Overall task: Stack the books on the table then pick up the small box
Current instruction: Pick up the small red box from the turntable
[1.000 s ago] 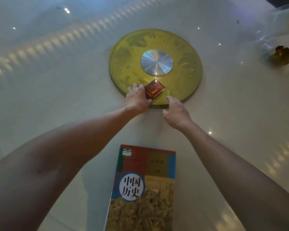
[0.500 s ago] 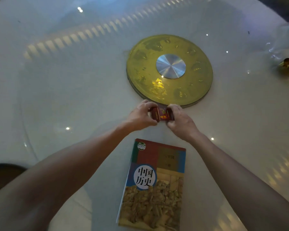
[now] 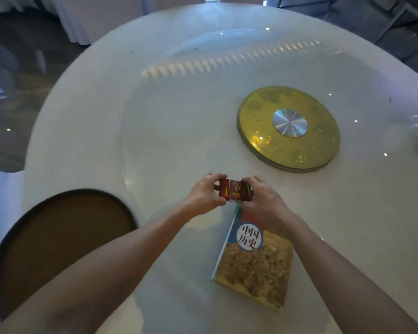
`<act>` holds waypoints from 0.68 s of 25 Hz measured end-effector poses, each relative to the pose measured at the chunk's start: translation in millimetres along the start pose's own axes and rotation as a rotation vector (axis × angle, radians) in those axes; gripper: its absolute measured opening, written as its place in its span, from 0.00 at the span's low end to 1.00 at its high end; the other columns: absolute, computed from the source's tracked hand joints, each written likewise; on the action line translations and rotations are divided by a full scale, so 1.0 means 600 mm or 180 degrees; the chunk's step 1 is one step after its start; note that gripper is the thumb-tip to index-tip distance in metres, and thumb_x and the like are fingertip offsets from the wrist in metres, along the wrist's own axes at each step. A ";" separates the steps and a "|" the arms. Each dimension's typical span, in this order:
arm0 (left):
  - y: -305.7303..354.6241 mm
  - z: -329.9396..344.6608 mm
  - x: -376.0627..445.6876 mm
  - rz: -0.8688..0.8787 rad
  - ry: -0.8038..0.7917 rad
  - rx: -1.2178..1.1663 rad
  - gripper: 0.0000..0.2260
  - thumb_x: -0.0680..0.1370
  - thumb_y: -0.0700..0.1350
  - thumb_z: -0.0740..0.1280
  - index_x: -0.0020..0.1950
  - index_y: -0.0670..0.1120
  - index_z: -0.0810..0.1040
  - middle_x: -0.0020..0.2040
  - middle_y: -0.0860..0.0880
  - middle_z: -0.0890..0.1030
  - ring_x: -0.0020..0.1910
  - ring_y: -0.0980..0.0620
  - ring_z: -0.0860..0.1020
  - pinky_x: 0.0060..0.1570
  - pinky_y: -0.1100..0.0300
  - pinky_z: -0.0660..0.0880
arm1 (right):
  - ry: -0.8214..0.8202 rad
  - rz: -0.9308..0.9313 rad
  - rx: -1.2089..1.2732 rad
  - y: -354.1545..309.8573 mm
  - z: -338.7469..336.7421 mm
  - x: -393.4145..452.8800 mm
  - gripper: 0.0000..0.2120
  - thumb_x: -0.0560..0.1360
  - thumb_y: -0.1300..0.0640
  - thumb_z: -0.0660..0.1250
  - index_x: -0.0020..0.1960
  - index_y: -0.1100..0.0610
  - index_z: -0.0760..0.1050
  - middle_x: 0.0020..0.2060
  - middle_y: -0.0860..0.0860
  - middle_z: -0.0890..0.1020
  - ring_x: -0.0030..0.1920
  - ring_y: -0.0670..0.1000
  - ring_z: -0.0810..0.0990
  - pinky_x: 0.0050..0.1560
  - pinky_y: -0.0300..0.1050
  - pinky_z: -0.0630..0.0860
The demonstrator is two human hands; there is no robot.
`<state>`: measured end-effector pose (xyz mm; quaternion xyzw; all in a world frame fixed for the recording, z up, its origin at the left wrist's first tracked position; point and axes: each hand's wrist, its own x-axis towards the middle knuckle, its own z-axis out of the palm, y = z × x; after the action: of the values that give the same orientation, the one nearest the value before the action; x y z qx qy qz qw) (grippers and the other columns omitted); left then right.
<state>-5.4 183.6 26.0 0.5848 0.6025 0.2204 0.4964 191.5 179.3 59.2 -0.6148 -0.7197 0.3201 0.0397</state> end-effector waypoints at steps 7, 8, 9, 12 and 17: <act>-0.082 -0.104 -0.158 -0.0388 0.0949 -0.0894 0.30 0.72 0.47 0.78 0.72 0.45 0.72 0.60 0.49 0.79 0.54 0.50 0.82 0.56 0.52 0.80 | -0.0210 -0.0155 0.0000 -0.163 0.109 -0.043 0.26 0.71 0.52 0.77 0.64 0.55 0.71 0.57 0.52 0.74 0.53 0.54 0.79 0.55 0.52 0.81; -0.101 -0.118 -0.178 -0.0511 0.1142 -0.0987 0.28 0.72 0.47 0.78 0.69 0.45 0.74 0.59 0.48 0.80 0.53 0.49 0.83 0.55 0.52 0.81 | -0.0186 -0.0128 0.0036 -0.187 0.132 -0.049 0.26 0.71 0.51 0.78 0.63 0.56 0.70 0.56 0.52 0.73 0.51 0.53 0.78 0.52 0.50 0.80; -0.122 -0.134 -0.199 -0.0638 0.1291 -0.1070 0.25 0.71 0.49 0.78 0.65 0.45 0.76 0.56 0.47 0.82 0.51 0.48 0.83 0.54 0.51 0.81 | -0.0163 -0.0098 0.0084 -0.214 0.156 -0.056 0.26 0.70 0.51 0.78 0.61 0.56 0.70 0.54 0.51 0.73 0.49 0.52 0.77 0.49 0.48 0.77; -0.181 -0.174 -0.258 -0.0925 0.1506 -0.1257 0.18 0.69 0.52 0.79 0.54 0.46 0.81 0.48 0.48 0.86 0.48 0.49 0.85 0.49 0.54 0.82 | -0.0152 0.0096 0.0291 -0.281 0.234 -0.073 0.24 0.70 0.48 0.78 0.56 0.57 0.69 0.53 0.52 0.73 0.45 0.52 0.75 0.44 0.45 0.70; -0.269 -0.233 -0.339 -0.1204 0.1890 -0.1320 0.14 0.72 0.43 0.77 0.56 0.46 0.81 0.46 0.51 0.82 0.44 0.56 0.79 0.37 0.69 0.72 | -0.0408 0.0262 0.0788 -0.376 0.353 -0.085 0.26 0.69 0.44 0.78 0.58 0.56 0.71 0.53 0.51 0.74 0.49 0.50 0.77 0.46 0.44 0.73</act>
<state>-239.3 4.7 16.0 0.2622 0.7593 0.4013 0.4400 -85.6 37.0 23.6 -0.6124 -0.6500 0.4465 0.0560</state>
